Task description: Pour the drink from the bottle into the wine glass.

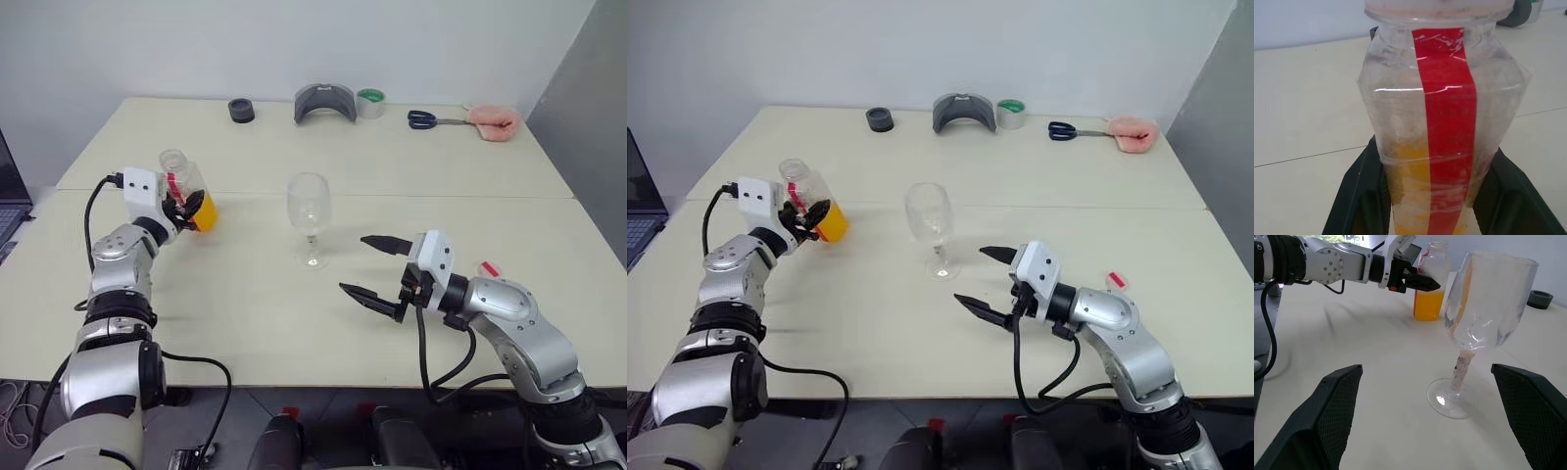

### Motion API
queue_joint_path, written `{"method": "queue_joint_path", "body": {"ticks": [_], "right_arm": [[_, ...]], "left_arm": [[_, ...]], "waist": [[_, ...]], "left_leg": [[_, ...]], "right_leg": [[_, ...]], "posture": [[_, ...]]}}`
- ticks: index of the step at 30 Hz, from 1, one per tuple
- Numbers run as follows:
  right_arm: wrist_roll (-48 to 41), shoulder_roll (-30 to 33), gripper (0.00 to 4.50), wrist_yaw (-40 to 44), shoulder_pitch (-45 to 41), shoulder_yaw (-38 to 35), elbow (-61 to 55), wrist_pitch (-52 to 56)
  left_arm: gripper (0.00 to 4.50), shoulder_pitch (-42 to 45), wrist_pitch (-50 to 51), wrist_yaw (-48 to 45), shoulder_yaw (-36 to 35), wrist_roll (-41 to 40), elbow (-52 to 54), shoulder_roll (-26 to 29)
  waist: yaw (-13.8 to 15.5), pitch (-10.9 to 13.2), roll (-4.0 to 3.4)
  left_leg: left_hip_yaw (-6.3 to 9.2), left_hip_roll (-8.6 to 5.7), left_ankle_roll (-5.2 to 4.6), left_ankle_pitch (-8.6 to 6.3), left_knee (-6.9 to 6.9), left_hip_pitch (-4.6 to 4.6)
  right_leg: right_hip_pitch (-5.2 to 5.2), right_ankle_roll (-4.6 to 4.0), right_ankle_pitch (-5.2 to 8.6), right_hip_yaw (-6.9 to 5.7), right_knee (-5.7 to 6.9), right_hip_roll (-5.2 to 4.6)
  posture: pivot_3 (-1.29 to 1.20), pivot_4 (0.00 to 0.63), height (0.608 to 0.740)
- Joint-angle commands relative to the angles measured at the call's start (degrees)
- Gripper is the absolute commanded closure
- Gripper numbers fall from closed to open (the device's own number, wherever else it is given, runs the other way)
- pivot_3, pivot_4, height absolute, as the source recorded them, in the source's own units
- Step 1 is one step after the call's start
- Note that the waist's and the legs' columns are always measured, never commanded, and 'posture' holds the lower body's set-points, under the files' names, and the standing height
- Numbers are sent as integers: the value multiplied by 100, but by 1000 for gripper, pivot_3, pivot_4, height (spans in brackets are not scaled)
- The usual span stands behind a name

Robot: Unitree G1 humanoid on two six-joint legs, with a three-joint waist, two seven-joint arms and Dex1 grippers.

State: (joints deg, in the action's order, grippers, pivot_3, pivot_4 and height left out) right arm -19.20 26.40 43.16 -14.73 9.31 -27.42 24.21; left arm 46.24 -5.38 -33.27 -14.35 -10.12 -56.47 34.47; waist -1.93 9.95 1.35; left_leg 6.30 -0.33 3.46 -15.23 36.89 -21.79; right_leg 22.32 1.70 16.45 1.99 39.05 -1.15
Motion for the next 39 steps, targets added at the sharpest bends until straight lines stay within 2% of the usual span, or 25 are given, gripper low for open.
{"method": "queue_joint_path", "body": {"ticks": [1,5,11,15,21,29,39], "right_arm": [[-33,-1,0,-76,-21,-70,-261,-111],[-191,-13,0,-257,-16,-296,-461,15],[-440,-38,0,-584,-172,-648,-700,245],[-499,-54,0,-718,-255,-712,-697,312],[-532,32,0,-713,-350,-856,-541,204],[-781,608,0,-132,-505,-1168,-208,187],[-941,528,0,-294,-623,-1062,-370,351]], "left_arm": [[2765,110,-53,-23,-19,-41,245,7],[2765,-20,19,-7,111,-34,1188,-104],[2766,-297,177,-127,731,297,3002,-198],[2766,-285,-57,-219,1173,718,3510,-124],[2766,-14,-1119,-130,1629,1501,3318,150],[2766,426,-2586,363,1990,2423,2569,450],[2766,988,-3592,1132,2315,3340,1715,662]], "waist": [[0,0,0],[4,5,9],[11,8,14],[-2,8,14],[-5,9,14],[6,9,14],[3,9,14]], "left_leg": [[0,0,0,0,0,0],[4,0,0,0,3,-8],[5,0,3,1,5,-12],[-1,0,2,1,3,-7],[-4,1,1,0,3,-7],[-3,-5,-1,0,4,-9],[-4,-4,-1,0,4,-10]], "right_leg": [[0,0,0,0,0,0],[2,0,0,-1,0,-1],[4,0,-1,2,-2,-4],[3,0,-1,7,1,-2],[5,0,-1,9,1,1],[4,1,-2,6,-2,-1],[4,2,-2,5,0,0]], "posture": [[0,150,740],[0,150,740],[0,150,740],[0,150,740],[0,150,740],[0,150,740],[0,150,740]]}}
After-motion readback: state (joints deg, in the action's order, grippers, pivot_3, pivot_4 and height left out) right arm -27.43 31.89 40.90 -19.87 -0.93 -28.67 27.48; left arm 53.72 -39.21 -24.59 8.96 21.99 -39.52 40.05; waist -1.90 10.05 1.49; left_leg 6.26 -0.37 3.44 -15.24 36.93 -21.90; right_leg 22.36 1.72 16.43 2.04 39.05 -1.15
